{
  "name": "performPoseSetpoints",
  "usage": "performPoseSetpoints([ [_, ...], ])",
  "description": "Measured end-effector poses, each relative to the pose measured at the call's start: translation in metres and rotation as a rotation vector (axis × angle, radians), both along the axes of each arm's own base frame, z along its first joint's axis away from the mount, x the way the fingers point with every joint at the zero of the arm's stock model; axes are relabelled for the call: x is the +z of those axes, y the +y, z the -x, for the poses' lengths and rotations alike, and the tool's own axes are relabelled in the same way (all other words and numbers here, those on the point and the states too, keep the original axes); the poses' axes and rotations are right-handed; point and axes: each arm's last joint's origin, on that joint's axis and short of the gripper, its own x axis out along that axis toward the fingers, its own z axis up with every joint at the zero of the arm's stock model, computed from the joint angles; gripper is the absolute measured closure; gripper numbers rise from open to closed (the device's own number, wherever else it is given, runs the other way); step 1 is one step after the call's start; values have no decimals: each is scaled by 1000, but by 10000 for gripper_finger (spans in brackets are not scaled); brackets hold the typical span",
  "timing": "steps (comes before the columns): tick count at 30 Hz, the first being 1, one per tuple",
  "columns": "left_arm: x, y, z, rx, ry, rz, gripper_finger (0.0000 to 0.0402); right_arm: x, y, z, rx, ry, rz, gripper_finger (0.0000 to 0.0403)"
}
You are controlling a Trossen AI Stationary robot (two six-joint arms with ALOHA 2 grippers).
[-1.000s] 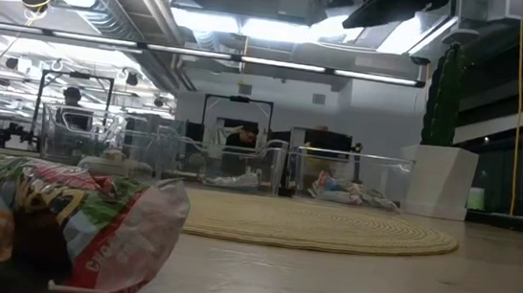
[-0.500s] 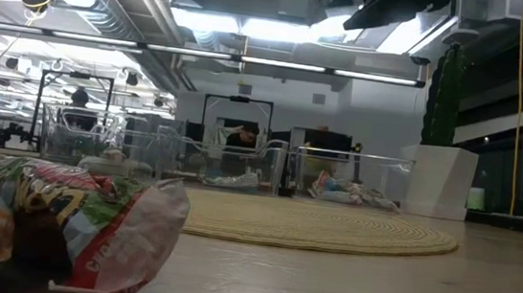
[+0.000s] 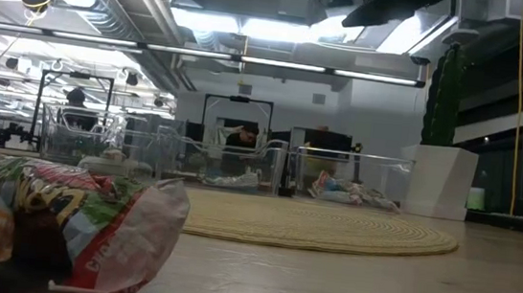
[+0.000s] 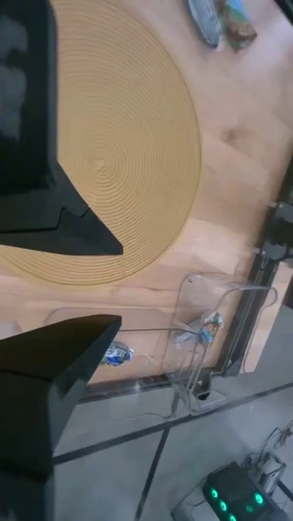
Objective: Pick and place Granola Bars by type
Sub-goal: Put the blue bar into the middle transparent bin
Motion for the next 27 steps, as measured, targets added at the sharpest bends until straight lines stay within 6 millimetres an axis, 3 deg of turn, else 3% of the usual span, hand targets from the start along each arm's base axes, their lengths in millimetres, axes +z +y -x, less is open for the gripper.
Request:
performPoseSetpoints([
  [15,-10,23,-7,309,93,30,382,0,-1,-6,-1,-48,9,272],
  [21,-22,32,-7,459,189,29,382,2,-2,-7,1,-66,16,272],
  [27,-39,57,20,671,341,50,382,5,-2,-9,1,-108,26,272],
])
